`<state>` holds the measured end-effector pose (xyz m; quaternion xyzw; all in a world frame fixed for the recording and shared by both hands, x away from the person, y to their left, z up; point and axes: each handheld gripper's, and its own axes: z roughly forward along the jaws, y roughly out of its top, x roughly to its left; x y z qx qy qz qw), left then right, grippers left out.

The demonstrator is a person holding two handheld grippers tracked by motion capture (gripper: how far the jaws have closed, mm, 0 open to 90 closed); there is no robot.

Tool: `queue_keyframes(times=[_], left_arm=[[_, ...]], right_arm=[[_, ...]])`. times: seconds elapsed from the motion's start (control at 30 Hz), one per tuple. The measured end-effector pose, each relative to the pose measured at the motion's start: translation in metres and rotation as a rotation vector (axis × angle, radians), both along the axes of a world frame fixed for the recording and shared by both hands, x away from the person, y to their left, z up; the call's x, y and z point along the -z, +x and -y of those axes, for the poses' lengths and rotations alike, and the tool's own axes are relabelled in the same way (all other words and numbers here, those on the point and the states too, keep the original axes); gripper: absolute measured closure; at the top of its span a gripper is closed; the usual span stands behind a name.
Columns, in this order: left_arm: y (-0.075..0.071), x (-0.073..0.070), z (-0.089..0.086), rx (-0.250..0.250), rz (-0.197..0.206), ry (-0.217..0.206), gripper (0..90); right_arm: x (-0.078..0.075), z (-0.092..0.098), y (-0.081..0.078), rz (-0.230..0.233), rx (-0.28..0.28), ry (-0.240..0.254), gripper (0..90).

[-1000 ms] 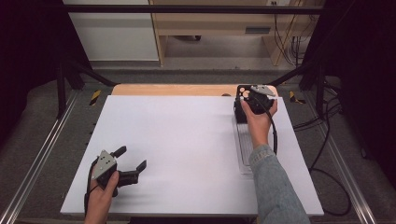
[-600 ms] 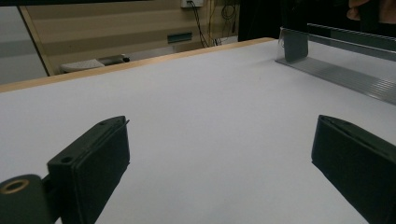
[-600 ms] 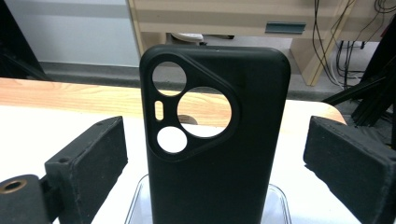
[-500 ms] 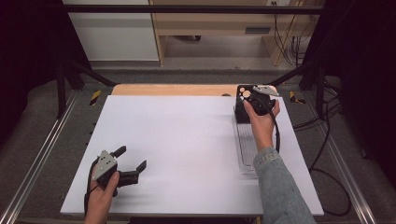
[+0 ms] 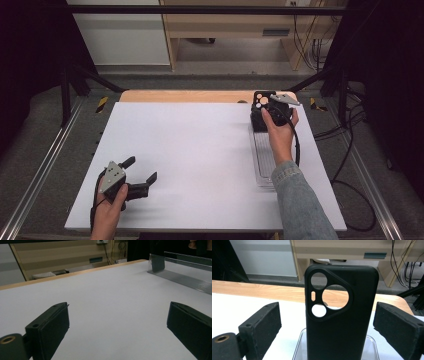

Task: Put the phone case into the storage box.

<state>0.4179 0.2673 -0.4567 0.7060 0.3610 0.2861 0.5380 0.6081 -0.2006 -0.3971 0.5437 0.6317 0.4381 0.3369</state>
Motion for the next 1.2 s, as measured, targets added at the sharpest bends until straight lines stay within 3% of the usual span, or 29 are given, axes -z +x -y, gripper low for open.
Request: queue_keyframes(times=[0.4,1.2], left_arm=[[0.0,0.0,0.0,0.003,0.0,0.002,4.4],[0.0,0.0,0.001,0.003,0.0,0.002,4.4]], right_arm=[[-0.001,0.004,-0.006,0.008,-0.017,-0.023,8.2],[-0.015,0.004,-0.019,0.032,-0.051,-0.011,7.8]])
